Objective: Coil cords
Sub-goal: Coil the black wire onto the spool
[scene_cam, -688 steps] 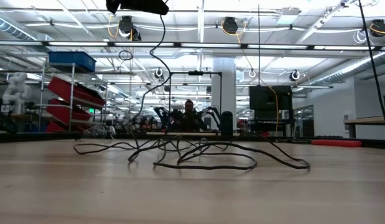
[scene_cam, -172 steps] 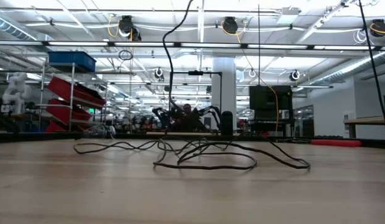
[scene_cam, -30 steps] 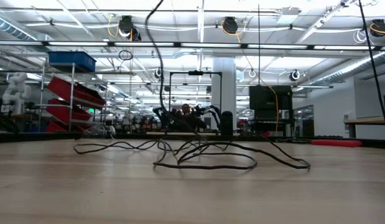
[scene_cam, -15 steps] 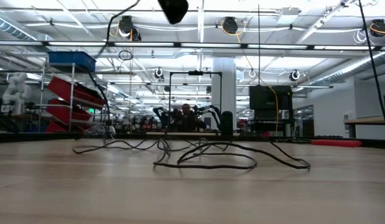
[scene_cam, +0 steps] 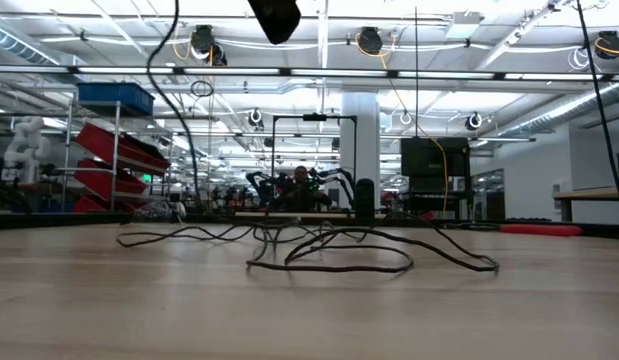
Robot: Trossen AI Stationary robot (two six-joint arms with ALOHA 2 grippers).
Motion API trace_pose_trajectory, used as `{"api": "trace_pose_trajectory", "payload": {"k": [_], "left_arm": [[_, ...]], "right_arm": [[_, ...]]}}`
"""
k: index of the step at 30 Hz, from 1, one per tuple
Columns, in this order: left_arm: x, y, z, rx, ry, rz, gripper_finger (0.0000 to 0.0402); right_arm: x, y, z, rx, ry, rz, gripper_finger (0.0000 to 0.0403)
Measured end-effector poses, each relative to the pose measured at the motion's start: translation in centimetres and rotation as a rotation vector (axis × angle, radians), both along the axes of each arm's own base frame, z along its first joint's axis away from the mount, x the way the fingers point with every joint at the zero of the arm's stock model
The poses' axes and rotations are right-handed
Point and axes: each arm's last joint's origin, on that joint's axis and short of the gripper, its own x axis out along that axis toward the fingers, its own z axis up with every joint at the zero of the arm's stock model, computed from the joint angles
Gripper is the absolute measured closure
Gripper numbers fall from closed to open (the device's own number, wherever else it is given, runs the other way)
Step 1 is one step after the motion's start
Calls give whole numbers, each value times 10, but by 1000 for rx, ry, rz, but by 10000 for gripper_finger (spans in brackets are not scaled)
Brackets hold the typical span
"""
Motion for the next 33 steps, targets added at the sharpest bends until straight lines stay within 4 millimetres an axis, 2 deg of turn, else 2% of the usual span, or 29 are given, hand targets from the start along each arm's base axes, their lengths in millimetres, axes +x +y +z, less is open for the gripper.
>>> {"api": "trace_pose_trajectory", "payload": {"k": [4,12,18,23,33], "left_arm": [[-2,-1,-2,18,16,-9,400],[-2,-1,-2,20,17,-9,400],[-2,-1,-3,22,20,-9,400],[-2,-1,-8,39,59,-5,400],[-4,2,-9,12,78,8,400]], "right_arm": [[-1,0,2,21,8,5,397],[-6,0,14,30,-26,24,397],[-13,-1,18,9,12,16,402],[-32,4,28,-4,101,24,402],[-78,35,61,-65,119,-107,403]]}}
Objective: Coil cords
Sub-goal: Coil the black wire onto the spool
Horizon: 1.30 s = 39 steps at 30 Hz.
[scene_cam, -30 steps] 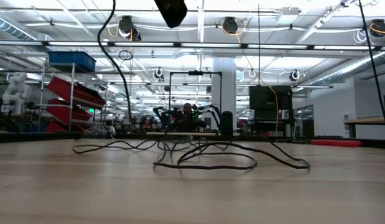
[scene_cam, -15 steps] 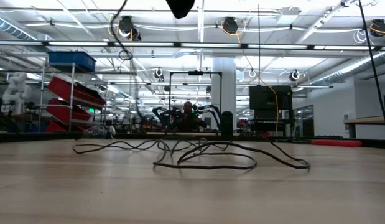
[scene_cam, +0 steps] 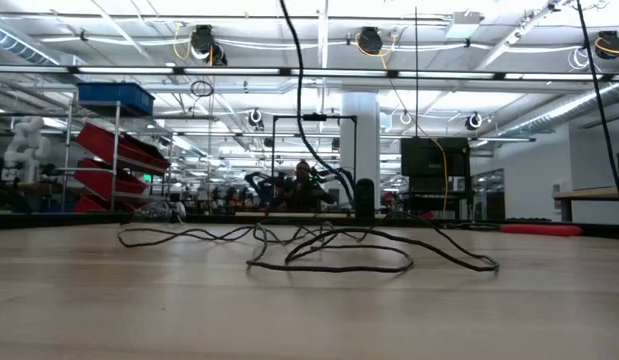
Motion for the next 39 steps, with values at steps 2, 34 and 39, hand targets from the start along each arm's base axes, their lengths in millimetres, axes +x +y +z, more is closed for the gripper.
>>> {"api": "trace_pose_trajectory", "payload": {"k": [2,34,39], "left_arm": [[1,2,0,-4,-4,33,400],[23,26,-11,-232,177,-35,400],[29,24,-15,-243,218,-97,400]], "right_arm": [[-8,6,7,-17,-20,-13,403],[-39,58,50,-480,-503,228,403],[-39,61,59,-461,-595,227,403]]}}
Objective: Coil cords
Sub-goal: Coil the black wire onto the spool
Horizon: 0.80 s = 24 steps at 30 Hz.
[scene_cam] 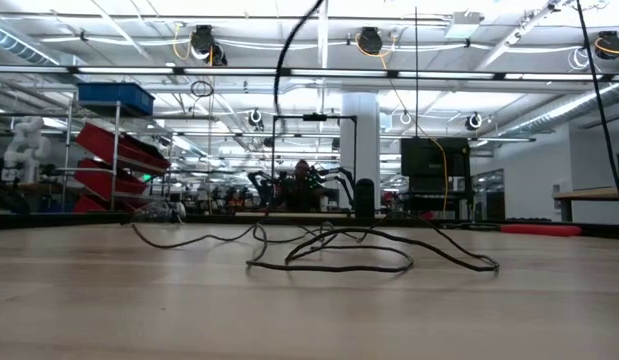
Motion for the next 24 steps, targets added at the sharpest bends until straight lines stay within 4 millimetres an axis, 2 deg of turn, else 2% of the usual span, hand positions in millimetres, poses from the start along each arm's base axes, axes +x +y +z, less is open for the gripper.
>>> {"api": "trace_pose_trajectory", "payload": {"k": [5,17,24], "left_arm": [[8,-2,-4,-19,21,-48,400],[28,-6,-16,-76,93,-194,400],[34,-4,-18,-82,90,-191,400]], "right_arm": [[7,-5,4,30,-51,-6,403],[32,-9,-4,-61,-174,-35,403],[36,-13,-6,-61,-176,-55,403]]}}
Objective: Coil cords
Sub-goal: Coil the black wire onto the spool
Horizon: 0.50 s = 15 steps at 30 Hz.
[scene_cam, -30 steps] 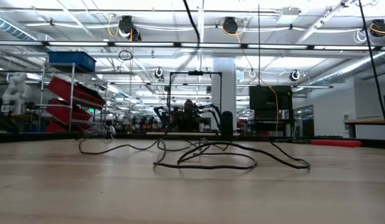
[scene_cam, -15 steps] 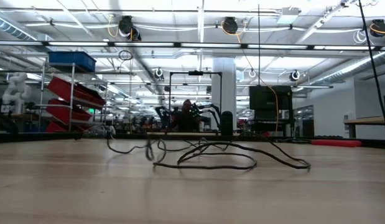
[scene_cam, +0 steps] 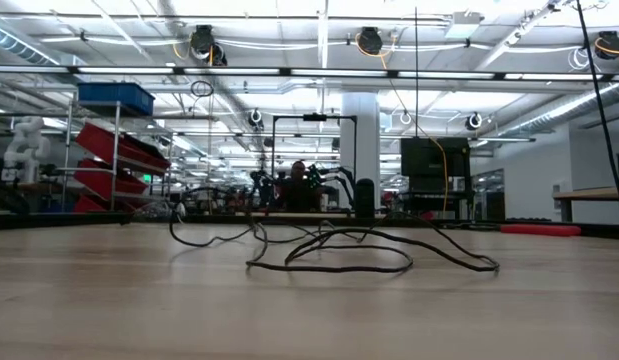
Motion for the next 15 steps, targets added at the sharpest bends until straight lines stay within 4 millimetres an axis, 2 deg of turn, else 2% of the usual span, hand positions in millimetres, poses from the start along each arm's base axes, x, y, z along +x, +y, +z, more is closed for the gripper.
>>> {"api": "trace_pose_trajectory", "payload": {"k": [9,15], "left_arm": [[-1,0,-1,3,11,-12,400],[-1,-1,-1,-10,20,-56,400]], "right_arm": [[-5,8,1,3,-7,-11,403],[-12,16,11,19,-21,11,403]]}}
